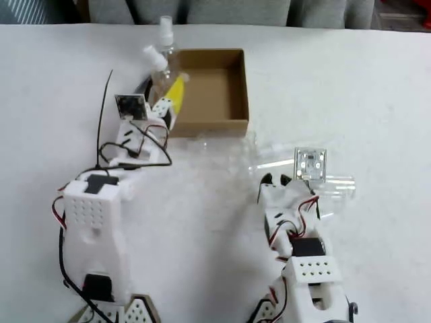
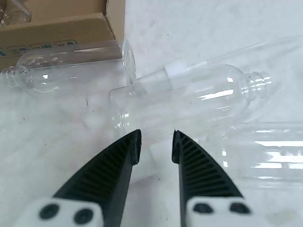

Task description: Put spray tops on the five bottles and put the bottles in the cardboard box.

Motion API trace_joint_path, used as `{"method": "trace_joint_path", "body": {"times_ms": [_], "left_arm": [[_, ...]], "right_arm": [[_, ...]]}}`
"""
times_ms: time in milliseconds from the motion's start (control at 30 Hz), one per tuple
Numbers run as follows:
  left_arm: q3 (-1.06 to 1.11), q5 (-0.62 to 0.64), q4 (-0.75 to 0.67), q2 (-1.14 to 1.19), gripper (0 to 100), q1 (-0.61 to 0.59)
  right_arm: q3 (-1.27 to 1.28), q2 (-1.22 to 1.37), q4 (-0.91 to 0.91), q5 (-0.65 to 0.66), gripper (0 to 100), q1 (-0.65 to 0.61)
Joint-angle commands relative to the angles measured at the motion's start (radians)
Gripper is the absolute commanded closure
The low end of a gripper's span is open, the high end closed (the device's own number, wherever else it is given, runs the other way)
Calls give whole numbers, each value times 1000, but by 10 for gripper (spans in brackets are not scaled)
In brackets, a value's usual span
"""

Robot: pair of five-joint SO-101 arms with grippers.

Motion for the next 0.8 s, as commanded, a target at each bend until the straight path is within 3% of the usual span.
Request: {"method": "trace_joint_path", "body": {"times_ms": [0, 767], "left_arm": [[2, 15, -14, -81, 755, -24], [146, 11, -12, -242, 755, 30]], "right_arm": [[-6, -10, -16, 5, 908, 10], [-6, -10, -18, 5, 908, 10]]}}
